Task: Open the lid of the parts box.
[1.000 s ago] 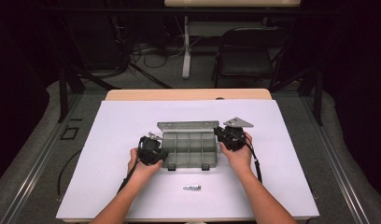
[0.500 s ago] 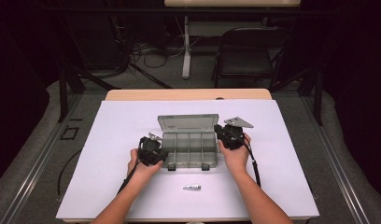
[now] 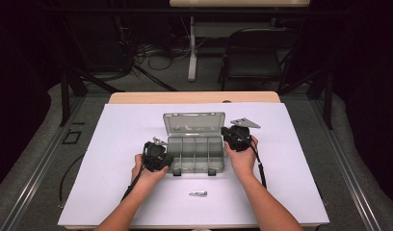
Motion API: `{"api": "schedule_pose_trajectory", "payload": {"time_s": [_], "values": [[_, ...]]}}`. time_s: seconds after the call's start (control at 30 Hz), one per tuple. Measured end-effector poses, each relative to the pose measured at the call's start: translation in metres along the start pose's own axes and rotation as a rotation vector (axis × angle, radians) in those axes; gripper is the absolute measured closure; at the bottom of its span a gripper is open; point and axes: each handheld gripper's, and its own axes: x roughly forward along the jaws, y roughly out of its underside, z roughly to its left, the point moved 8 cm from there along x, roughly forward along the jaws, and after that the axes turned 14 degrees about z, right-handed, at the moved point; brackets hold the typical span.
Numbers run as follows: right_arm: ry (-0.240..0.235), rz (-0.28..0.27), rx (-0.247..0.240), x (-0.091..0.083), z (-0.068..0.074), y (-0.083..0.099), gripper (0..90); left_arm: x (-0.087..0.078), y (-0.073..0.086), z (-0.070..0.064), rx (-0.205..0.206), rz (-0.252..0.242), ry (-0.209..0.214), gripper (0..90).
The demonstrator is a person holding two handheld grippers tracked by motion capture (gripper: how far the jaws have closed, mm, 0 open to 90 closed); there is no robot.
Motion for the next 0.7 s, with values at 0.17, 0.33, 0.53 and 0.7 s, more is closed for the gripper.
{"api": "schedule_pose_trajectory", "payload": {"time_s": [0.17, 0.33, 0.53, 0.7], "values": [[0.01, 0.007, 0.009, 0.0008, -0.0002, -0.0013, 87.5, 0.0001, 0.0001, -0.0005, -0.006, -0.005, -0.004, 69.4], [0.008, 0.027, 0.007, 0.0023, -0.0012, -0.0043, 87.7, 0.0003, 0.0, -0.0008, -0.014, -0.009, -0.004, 69.5], [0.01, 0.043, 0.017, 0.0039, -0.0021, -0.0066, 87.9, 0.0001, 0.0003, -0.0008, -0.016, -0.006, -0.003, 69.6], [0.015, 0.057, 0.029, 0.0061, -0.0029, -0.009, 88.1, 0.0002, 0.0004, -0.0008, -0.017, -0.007, -0.003, 69.7]]}}
